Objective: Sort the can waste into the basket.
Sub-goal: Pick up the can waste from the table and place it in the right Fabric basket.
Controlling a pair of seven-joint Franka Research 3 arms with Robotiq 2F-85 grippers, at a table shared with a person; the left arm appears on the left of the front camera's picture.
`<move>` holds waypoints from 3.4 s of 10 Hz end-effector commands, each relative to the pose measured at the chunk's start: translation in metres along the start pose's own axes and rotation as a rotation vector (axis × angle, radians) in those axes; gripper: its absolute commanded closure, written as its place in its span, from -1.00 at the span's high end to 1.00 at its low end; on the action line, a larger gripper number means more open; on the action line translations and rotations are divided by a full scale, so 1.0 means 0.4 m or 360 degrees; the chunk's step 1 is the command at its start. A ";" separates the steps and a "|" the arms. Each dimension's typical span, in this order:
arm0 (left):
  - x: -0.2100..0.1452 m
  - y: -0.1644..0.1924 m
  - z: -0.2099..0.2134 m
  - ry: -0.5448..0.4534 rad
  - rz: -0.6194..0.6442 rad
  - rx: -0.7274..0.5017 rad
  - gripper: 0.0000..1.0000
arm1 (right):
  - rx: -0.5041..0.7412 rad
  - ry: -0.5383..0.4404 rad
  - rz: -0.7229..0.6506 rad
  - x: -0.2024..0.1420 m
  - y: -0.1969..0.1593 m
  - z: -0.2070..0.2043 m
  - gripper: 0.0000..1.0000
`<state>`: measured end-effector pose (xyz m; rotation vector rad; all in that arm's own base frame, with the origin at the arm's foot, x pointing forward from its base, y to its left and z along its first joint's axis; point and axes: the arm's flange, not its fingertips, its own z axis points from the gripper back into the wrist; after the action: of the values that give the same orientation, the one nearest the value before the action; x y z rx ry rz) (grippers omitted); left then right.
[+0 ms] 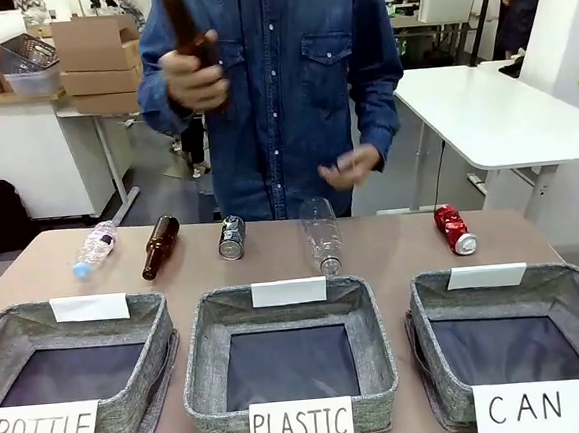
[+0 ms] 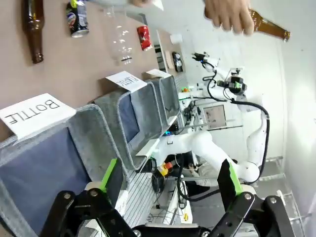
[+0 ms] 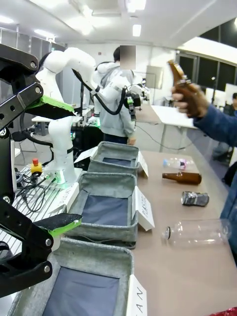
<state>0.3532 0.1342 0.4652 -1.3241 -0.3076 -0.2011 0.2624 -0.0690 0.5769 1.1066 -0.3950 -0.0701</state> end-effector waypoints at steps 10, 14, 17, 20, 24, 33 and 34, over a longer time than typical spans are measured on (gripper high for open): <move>0.004 0.020 -0.007 0.0168 -0.0003 -0.0038 1.00 | 0.0028 -0.0007 0.0041 0.006 0.002 -0.003 1.00; 0.029 0.004 -0.043 0.0236 0.0003 0.0068 1.00 | 0.0028 -0.0007 0.0041 0.006 0.002 -0.003 1.00; 0.036 -0.018 -0.075 0.0207 -0.0015 0.0159 1.00 | 0.0028 -0.0007 0.0041 0.006 0.002 -0.003 1.00; 0.197 -0.082 -0.340 0.0454 -0.0029 0.0615 1.00 | 0.0028 -0.0007 0.0041 0.006 0.002 -0.003 1.00; 0.408 -0.053 -0.762 0.0623 0.0089 0.1278 1.00 | 0.0028 -0.0007 0.0041 0.006 0.002 -0.003 1.00; 0.572 0.274 -1.103 0.0273 0.0196 0.1846 1.00 | 0.0028 -0.0007 0.0041 0.006 0.002 -0.003 1.00; 0.555 0.289 -1.120 0.0292 0.0176 0.1844 1.00 | 0.0028 -0.0007 0.0041 0.006 0.002 -0.003 1.00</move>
<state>0.6506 -0.2630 0.3396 -0.2042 -0.1234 -0.0386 0.2618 -0.0693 0.5768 1.1041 -0.3934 -0.0709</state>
